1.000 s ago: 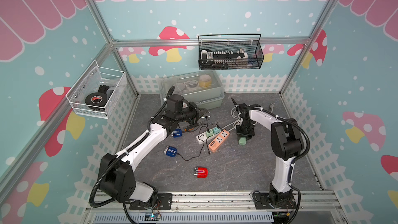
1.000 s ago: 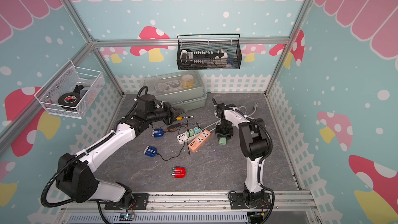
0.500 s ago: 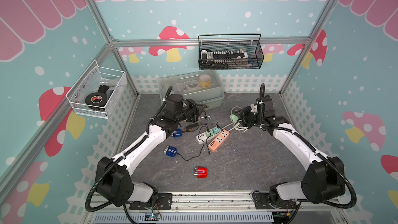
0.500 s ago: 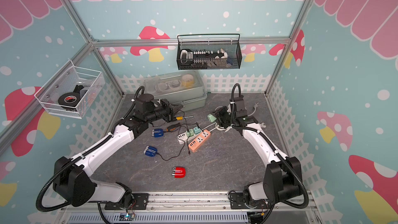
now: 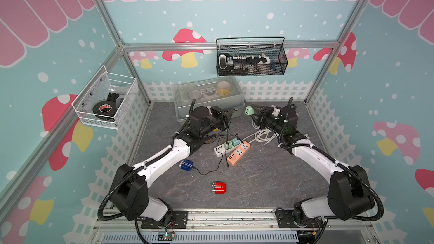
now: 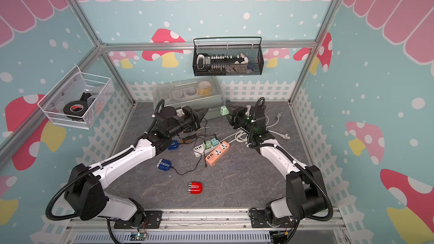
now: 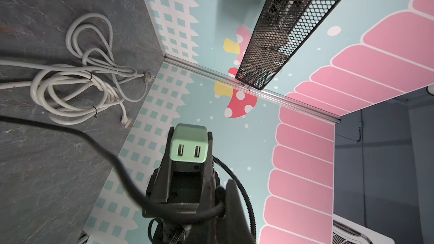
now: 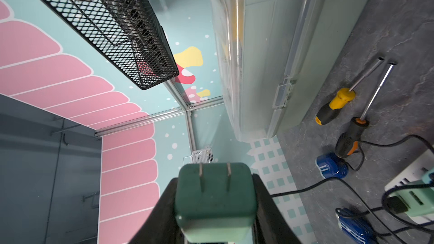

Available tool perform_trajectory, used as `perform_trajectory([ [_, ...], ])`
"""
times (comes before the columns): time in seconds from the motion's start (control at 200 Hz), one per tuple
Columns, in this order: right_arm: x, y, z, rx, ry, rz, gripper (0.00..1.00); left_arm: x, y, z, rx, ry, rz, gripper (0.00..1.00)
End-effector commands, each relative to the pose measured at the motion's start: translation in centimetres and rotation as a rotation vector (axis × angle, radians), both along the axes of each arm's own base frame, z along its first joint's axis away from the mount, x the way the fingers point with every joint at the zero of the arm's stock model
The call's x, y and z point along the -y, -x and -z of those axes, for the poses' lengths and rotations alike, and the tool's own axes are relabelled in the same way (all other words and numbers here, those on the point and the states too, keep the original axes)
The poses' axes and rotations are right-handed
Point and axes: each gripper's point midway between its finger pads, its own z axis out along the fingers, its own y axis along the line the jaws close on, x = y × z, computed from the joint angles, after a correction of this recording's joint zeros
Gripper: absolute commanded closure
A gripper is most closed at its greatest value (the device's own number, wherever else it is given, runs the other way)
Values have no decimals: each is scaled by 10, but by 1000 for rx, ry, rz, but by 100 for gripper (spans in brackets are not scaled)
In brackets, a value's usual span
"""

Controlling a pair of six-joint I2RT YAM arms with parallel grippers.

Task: Charge the electric shaver
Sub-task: Pick up the plug from the center of the board, then insert the charging cable into the plug.

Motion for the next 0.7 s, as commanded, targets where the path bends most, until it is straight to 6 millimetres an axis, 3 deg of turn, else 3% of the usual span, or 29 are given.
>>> perform_trajectory([
  [0.0,3,6,-26,91,-57,21,97,-1,-7,-18,67,71,-41,100],
  [0.135,0,7,-31,148,-81,19,98,-1,-8,-21,139,35,-46,100],
  [0.435,-4,9,-30,257,-64,-8,98,-3,8,-47,527,-94,-38,100],
  [0.695,-4,11,-26,255,-73,-17,99,-7,6,-32,515,-125,-61,100],
])
